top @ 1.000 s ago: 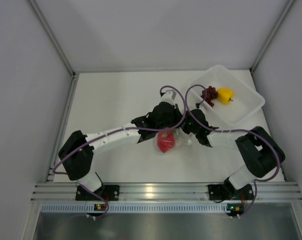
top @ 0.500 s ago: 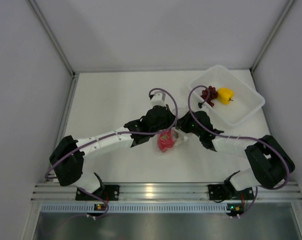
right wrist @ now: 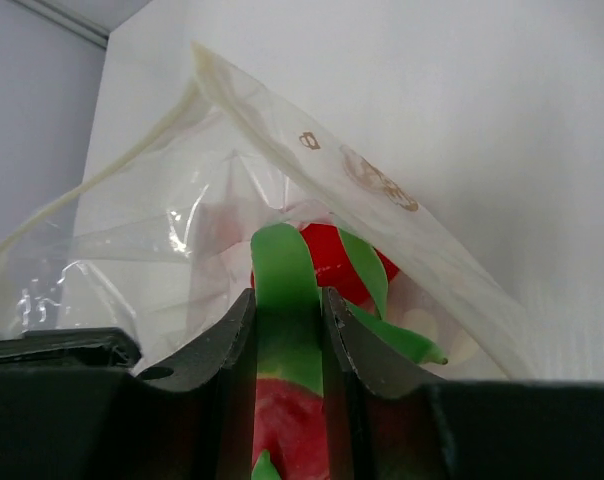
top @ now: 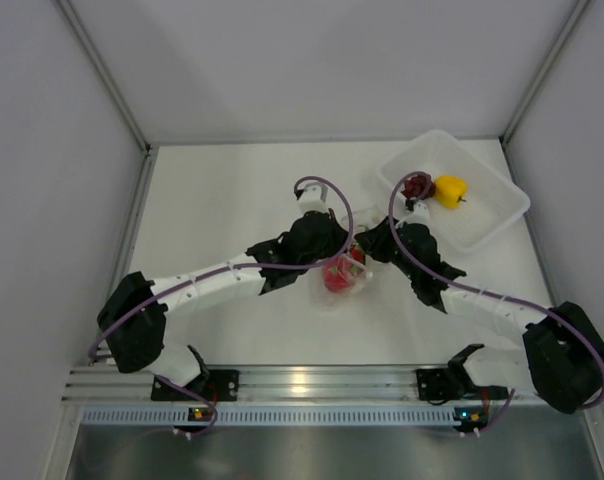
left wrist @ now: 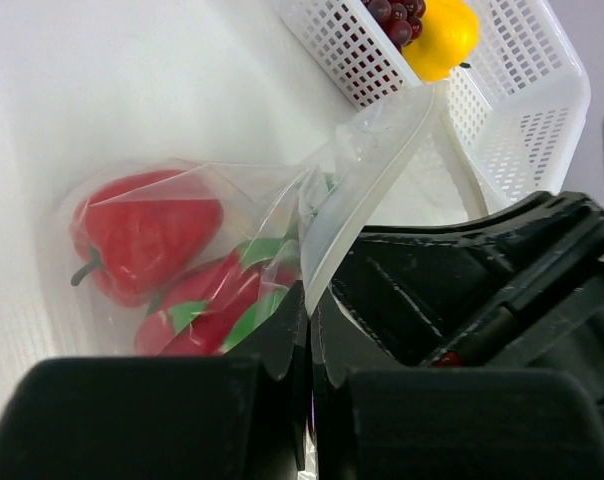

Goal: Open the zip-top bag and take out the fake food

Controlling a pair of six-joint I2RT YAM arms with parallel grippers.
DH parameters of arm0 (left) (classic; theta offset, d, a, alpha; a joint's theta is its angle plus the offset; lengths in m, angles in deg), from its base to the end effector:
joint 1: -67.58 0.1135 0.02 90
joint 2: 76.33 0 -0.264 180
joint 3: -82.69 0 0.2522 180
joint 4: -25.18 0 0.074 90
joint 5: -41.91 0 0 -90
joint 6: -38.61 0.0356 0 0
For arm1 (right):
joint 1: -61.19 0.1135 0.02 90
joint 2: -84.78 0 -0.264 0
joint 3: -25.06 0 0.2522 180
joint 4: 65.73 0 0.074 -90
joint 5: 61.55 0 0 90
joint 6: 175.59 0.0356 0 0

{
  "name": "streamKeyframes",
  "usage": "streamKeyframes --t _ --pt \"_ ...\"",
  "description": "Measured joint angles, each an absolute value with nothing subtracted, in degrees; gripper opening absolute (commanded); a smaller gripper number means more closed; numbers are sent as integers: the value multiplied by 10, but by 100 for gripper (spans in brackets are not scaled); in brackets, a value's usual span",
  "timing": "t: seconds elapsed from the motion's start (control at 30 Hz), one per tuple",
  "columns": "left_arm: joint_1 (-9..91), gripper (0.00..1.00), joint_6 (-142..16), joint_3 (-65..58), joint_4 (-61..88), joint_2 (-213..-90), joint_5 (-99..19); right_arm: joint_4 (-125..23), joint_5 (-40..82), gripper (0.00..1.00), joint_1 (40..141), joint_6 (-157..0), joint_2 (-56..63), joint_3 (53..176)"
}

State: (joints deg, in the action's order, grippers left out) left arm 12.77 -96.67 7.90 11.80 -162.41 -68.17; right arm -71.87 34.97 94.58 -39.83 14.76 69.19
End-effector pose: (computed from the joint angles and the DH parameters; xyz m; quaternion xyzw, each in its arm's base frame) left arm 0.2099 -0.2765 0.2827 -0.0249 0.8339 -0.3131 0.4538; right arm 0.2190 0.1395 0.2145 0.1205 0.8083 0.3301 0.4724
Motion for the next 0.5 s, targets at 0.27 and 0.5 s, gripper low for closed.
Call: streamKeyframes --t 0.27,0.5 --pt "128 0 -969 89 118 -1624 -688 -712 352 0 951 -458 215 687" --pt "128 0 -972 94 118 -1624 -687 -711 336 0 959 -529 251 685"
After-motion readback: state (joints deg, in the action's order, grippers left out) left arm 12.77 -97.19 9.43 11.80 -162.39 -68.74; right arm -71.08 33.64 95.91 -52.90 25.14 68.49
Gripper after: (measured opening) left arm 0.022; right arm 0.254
